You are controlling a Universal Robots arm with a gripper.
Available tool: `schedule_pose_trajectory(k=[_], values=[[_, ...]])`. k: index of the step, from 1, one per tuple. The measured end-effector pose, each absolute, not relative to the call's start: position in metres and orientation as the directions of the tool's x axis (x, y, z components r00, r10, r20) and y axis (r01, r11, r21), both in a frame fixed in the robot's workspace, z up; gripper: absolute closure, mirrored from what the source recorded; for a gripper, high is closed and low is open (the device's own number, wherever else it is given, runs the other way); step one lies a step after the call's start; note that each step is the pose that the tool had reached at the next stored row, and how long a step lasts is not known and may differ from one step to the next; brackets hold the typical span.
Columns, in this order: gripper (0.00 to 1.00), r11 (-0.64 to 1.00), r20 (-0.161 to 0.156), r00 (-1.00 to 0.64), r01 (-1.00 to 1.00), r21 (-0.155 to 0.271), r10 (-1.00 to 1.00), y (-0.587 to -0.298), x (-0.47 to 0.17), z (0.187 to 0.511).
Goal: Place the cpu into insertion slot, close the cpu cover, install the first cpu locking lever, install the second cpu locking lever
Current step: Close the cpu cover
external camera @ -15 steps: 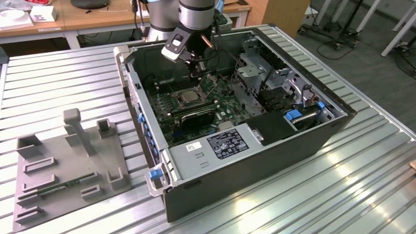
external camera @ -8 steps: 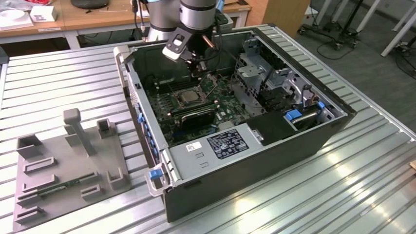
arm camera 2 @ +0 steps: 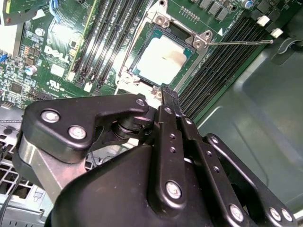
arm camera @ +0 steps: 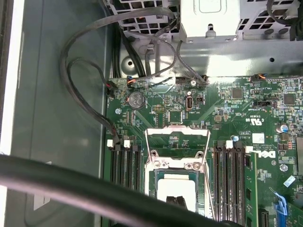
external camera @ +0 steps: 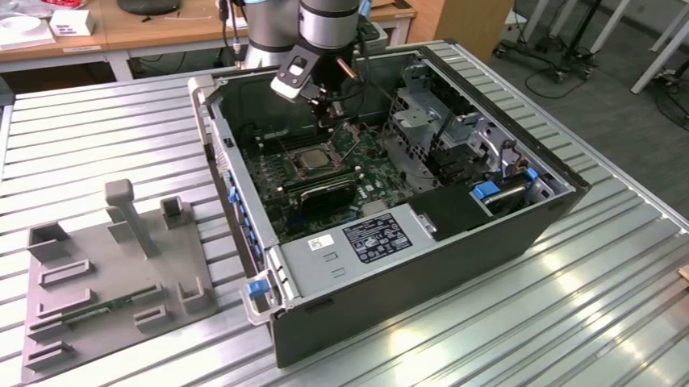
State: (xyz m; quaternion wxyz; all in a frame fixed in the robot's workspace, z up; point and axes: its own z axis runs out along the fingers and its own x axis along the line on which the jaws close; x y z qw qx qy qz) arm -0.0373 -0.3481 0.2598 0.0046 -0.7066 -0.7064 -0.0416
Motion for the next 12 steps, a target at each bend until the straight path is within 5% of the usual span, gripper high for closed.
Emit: schedule_pose_trajectory(k=[12], values=[[0.9, -0.002, 0.065, -0.001, 0.999, 0.052, 0.998, -0.3481, -0.0353, 0.2598]])
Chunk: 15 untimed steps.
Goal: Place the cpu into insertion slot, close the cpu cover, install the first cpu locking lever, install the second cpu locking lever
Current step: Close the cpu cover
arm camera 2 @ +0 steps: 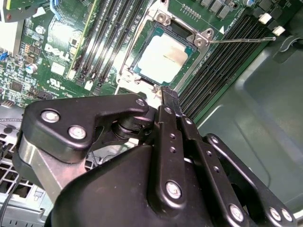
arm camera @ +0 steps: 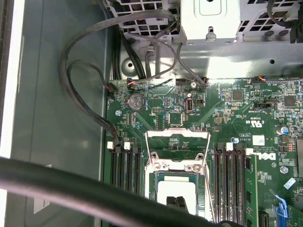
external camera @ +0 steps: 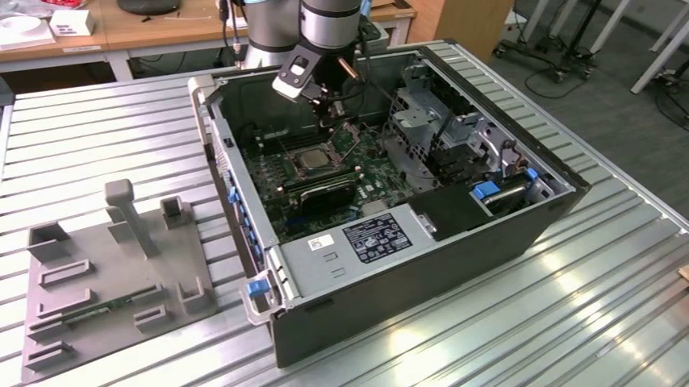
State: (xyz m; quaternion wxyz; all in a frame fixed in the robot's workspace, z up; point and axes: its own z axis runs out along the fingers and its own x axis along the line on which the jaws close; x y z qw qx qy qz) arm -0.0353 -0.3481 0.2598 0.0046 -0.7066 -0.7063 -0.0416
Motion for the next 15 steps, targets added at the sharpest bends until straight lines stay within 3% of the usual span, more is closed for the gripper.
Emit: schedule_pose_trajectory(k=[15], values=[[0.9, -0.002, 0.065, -0.001, 0.999, 0.052, 0.998, -0.3481, -0.0315, 0.2598]])
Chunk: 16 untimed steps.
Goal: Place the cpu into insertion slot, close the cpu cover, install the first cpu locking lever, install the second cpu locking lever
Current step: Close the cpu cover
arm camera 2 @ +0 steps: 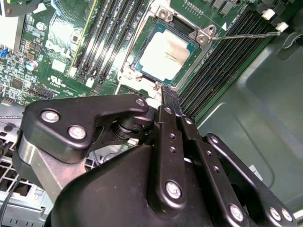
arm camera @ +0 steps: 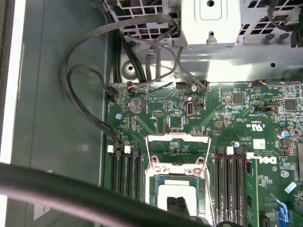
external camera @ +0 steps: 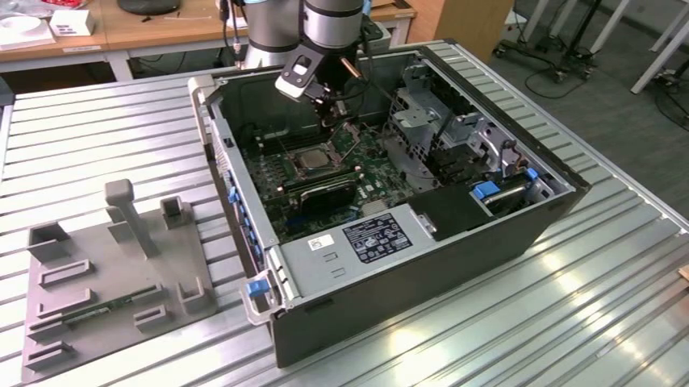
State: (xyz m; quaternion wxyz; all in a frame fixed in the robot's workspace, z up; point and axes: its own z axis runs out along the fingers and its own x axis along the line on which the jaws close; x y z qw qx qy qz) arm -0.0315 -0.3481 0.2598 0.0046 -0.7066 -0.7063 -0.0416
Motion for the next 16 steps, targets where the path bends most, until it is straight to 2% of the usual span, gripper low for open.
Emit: schedule_pose_trajectory(k=[16], values=[[0.9, -0.002, 0.065, -0.001, 0.999, 0.052, 0.998, -0.3481, -0.0275, 0.2598]])
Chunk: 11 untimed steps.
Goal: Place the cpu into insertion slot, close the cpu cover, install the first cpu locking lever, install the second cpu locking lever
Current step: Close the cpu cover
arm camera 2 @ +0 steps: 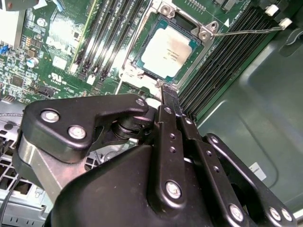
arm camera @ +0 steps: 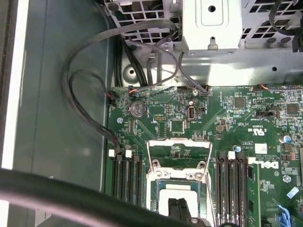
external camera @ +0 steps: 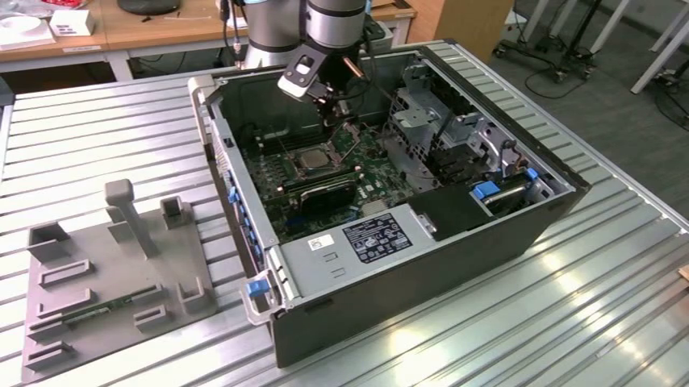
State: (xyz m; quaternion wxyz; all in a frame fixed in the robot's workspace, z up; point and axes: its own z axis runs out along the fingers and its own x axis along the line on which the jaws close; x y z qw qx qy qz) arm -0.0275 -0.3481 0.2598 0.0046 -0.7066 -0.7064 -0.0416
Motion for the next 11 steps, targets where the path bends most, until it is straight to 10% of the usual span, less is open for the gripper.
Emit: schedule_pose_trajectory(k=[11], values=[[0.9, -0.002, 0.065, -0.001, 0.999, 0.052, 0.998, -0.3481, -0.0253, 0.2598]])
